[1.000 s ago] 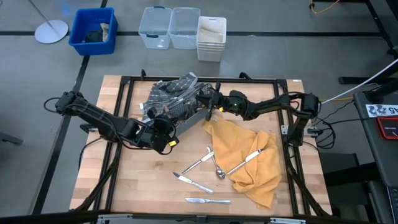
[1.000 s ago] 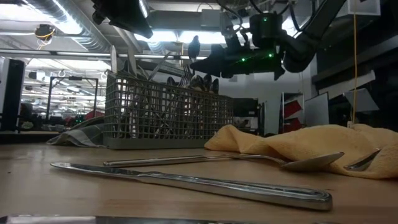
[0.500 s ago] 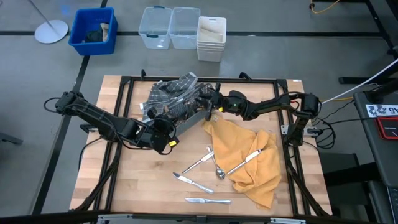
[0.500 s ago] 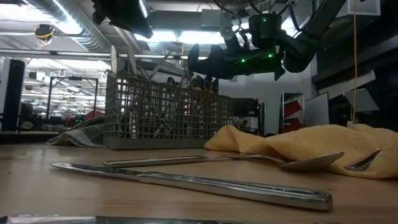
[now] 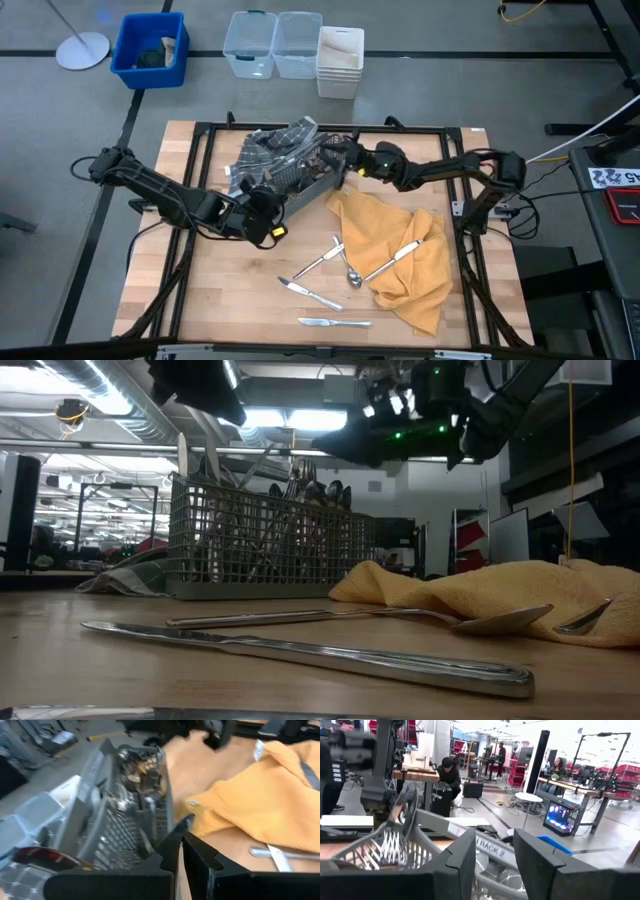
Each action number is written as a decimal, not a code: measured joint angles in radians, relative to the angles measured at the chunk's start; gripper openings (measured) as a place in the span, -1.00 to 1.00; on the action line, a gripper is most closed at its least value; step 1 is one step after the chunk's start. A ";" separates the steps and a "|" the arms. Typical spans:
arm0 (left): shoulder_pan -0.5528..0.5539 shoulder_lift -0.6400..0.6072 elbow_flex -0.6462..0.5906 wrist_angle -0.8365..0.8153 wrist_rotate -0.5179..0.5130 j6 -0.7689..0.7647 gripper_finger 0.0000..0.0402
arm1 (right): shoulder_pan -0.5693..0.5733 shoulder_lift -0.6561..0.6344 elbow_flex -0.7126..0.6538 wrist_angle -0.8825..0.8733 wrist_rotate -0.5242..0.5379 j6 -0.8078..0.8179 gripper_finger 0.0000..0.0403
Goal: Sort silverware
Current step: Put the silver knife into the gray silverware basket
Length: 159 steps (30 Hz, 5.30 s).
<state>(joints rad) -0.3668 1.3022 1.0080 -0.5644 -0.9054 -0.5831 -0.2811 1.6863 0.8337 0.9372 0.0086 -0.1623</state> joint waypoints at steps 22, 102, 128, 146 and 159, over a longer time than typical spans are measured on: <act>-0.002 0.242 -0.005 0.243 0.487 -0.021 -0.92 | 0.255 -0.279 0.000 -0.552 -0.028 0.000 -0.34; 0.114 0.627 0.089 0.168 0.780 0.085 -0.35 | 0.602 -0.413 0.001 -1.235 -0.019 0.431 -0.34; 0.114 0.539 0.082 -0.056 0.795 -0.036 -0.35 | 0.602 -0.413 0.001 -1.254 -0.019 0.431 -0.34; 0.153 0.537 0.083 -0.057 0.746 -0.331 -0.35 | 0.602 -0.413 0.001 -1.254 -0.019 0.430 -0.34; 0.104 0.565 0.088 -0.058 0.718 -0.326 -0.35 | 0.602 -0.412 0.001 -1.255 -0.019 0.427 -0.34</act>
<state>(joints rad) -0.2632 1.8670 1.0962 -0.6226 -0.1874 -0.9089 0.3208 1.2739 0.8349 -0.3176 -0.0109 0.2643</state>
